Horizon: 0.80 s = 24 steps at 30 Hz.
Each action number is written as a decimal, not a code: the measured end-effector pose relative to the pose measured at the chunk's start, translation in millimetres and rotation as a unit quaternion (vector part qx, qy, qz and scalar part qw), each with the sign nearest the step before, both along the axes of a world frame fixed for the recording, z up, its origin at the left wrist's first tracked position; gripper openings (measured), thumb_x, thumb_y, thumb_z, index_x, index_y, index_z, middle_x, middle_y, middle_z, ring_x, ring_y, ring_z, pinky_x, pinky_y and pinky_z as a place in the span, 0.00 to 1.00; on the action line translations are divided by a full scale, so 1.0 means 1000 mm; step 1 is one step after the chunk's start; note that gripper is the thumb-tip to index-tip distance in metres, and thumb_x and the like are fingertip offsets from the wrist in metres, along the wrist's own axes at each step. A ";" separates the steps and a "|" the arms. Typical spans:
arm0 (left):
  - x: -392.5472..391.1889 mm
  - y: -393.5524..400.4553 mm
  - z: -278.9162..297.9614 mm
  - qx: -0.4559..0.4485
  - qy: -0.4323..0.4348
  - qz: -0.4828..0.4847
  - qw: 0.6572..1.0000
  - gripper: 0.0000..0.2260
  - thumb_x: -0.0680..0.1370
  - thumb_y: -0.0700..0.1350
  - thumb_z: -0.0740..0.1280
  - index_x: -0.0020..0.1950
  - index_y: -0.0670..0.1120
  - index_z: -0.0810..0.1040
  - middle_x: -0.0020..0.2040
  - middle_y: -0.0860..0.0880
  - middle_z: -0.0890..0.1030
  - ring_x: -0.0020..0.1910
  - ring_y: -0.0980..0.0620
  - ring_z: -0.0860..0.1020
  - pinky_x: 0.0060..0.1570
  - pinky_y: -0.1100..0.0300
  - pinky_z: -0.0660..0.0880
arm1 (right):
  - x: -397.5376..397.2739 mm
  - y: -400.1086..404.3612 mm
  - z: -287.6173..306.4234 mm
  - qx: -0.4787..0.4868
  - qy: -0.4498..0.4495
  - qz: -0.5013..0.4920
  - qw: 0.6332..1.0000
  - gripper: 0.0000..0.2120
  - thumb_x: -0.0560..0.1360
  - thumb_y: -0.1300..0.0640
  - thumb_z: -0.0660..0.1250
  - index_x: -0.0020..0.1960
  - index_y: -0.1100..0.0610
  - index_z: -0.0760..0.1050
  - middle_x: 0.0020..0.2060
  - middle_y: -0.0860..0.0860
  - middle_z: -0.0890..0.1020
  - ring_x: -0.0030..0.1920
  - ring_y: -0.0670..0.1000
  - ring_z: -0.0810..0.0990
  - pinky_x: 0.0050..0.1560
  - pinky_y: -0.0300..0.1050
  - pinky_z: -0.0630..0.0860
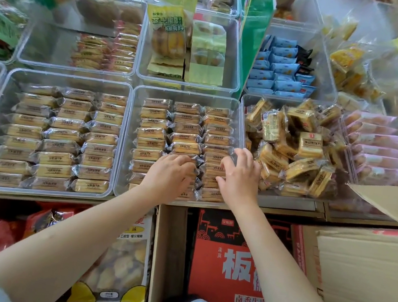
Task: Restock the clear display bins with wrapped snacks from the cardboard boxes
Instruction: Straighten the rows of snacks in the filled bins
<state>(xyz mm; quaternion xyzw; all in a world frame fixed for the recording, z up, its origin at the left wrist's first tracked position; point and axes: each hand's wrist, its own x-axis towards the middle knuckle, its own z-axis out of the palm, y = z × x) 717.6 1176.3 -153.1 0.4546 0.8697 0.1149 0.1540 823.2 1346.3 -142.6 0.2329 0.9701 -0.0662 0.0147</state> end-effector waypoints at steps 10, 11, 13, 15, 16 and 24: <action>-0.030 -0.087 0.011 -0.004 0.097 0.130 0.987 0.19 0.80 0.48 0.66 0.71 0.49 0.75 0.78 0.44 0.66 0.80 0.42 0.57 0.78 0.40 0.51 | -0.041 -0.041 -0.006 -0.068 -0.117 0.177 0.975 0.29 0.82 0.42 0.58 0.80 0.47 0.56 0.81 0.50 0.50 0.81 0.53 0.42 0.77 0.62 0.42; -0.032 -0.096 0.010 -0.001 0.099 0.142 0.985 0.19 0.80 0.49 0.66 0.71 0.49 0.75 0.79 0.44 0.65 0.81 0.42 0.55 0.78 0.40 0.50 | -0.042 -0.043 -0.005 -0.068 -0.100 0.174 0.977 0.28 0.82 0.42 0.58 0.79 0.47 0.59 0.81 0.50 0.50 0.81 0.54 0.42 0.77 0.62 0.42; -0.032 -0.110 0.007 0.014 0.084 0.162 0.983 0.20 0.80 0.50 0.66 0.73 0.50 0.73 0.79 0.45 0.63 0.81 0.43 0.54 0.78 0.41 0.50 | -0.048 -0.053 -0.002 -0.075 -0.046 0.181 0.980 0.27 0.82 0.43 0.59 0.78 0.50 0.62 0.81 0.52 0.53 0.81 0.54 0.46 0.77 0.59 0.43; -0.028 -0.117 0.001 0.010 0.073 0.158 0.985 0.22 0.82 0.54 0.62 0.75 0.50 0.70 0.80 0.47 0.62 0.81 0.44 0.53 0.78 0.42 0.50 | -0.058 -0.068 -0.001 -0.083 -0.033 0.205 0.975 0.29 0.82 0.42 0.58 0.80 0.51 0.59 0.81 0.51 0.55 0.81 0.53 0.48 0.78 0.57 0.43; -0.026 -0.119 -0.002 -0.002 0.071 0.152 0.986 0.24 0.82 0.56 0.58 0.77 0.50 0.68 0.81 0.48 0.61 0.81 0.45 0.52 0.78 0.42 0.50 | -0.063 -0.076 -0.002 -0.084 -0.046 0.219 0.971 0.31 0.82 0.41 0.57 0.81 0.51 0.55 0.81 0.50 0.53 0.81 0.52 0.47 0.78 0.57 0.43; -0.033 -0.119 -0.008 -0.039 0.065 0.128 0.989 0.29 0.82 0.59 0.46 0.82 0.51 0.55 0.83 0.51 0.49 0.81 0.48 0.41 0.78 0.46 0.42 | -0.084 -0.092 -0.011 -0.052 -0.143 0.233 0.960 0.33 0.81 0.37 0.56 0.81 0.47 0.53 0.81 0.49 0.50 0.81 0.55 0.43 0.77 0.65 0.44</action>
